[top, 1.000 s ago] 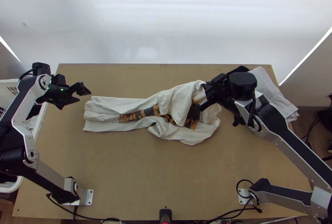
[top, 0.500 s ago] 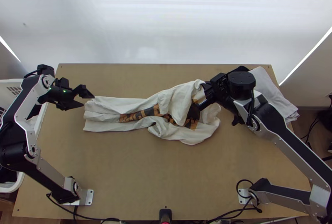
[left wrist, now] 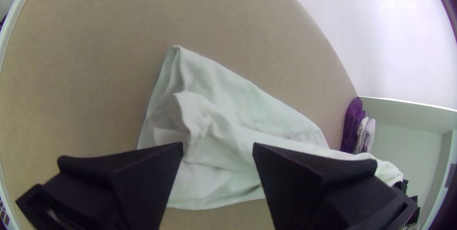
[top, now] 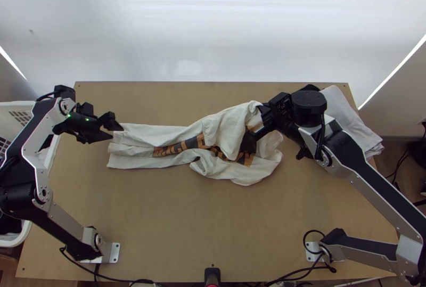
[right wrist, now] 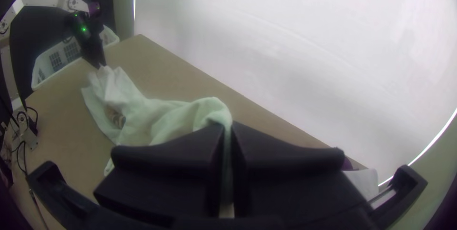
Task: Fold the t-shirt
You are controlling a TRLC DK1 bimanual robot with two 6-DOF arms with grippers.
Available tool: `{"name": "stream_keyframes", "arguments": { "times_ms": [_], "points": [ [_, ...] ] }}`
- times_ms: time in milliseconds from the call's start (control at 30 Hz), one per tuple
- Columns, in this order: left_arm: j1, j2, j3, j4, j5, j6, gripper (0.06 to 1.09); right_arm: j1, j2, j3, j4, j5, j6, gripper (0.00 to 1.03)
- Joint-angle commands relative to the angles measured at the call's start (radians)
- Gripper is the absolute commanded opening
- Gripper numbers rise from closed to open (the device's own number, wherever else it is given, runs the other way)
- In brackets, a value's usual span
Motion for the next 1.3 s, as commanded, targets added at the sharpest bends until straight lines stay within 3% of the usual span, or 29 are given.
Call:
{"name": "stream_keyframes", "arguments": {
  "times_ms": [0,400,433,467,700,833,1000,1100,1167,1267],
  "points": [
    [-0.001,0.007,-0.021,0.023,0.001,0.009,0.64,-0.001,-0.006,0.007,0.002,0.0,-0.004,0.03],
    [0.019,0.002,-0.061,0.046,0.003,0.038,0.61,-0.006,-0.012,0.032,0.0,-0.002,-0.013,0.03],
    [0.019,-0.001,-0.074,0.053,0.001,0.043,0.42,-0.007,-0.012,0.035,-0.003,-0.002,-0.013,0.03],
    [0.022,-0.007,-0.087,0.102,-0.009,0.027,0.1,-0.007,-0.012,0.035,-0.008,-0.002,-0.013,0.03],
    [0.08,-0.032,-0.101,0.153,0.004,0.009,0.09,-0.032,-0.02,0.032,-0.031,-0.009,0.009,0.03],
    [0.243,-0.128,0.066,0.067,0.129,-0.062,0.09,-0.075,-0.021,0.095,-0.093,-0.048,0.075,0.03],
    [0.473,-0.262,0.33,-0.048,0.259,-0.115,0.09,-0.199,0.031,0.288,-0.297,-0.172,0.226,0.03],
    [0.513,-0.381,0.379,-0.031,0.259,-0.124,0.09,-0.302,0.101,0.423,-0.48,-0.296,0.357,0.03],
    [0.514,-0.443,0.417,-0.029,0.258,-0.137,0.09,-0.371,0.164,0.535,-0.635,-0.388,0.387,0.03],
    [0.513,-0.526,0.46,-0.022,0.259,-0.146,0.09,-0.415,0.204,0.65,-0.761,-0.417,0.415,0.03]
  ]
}}
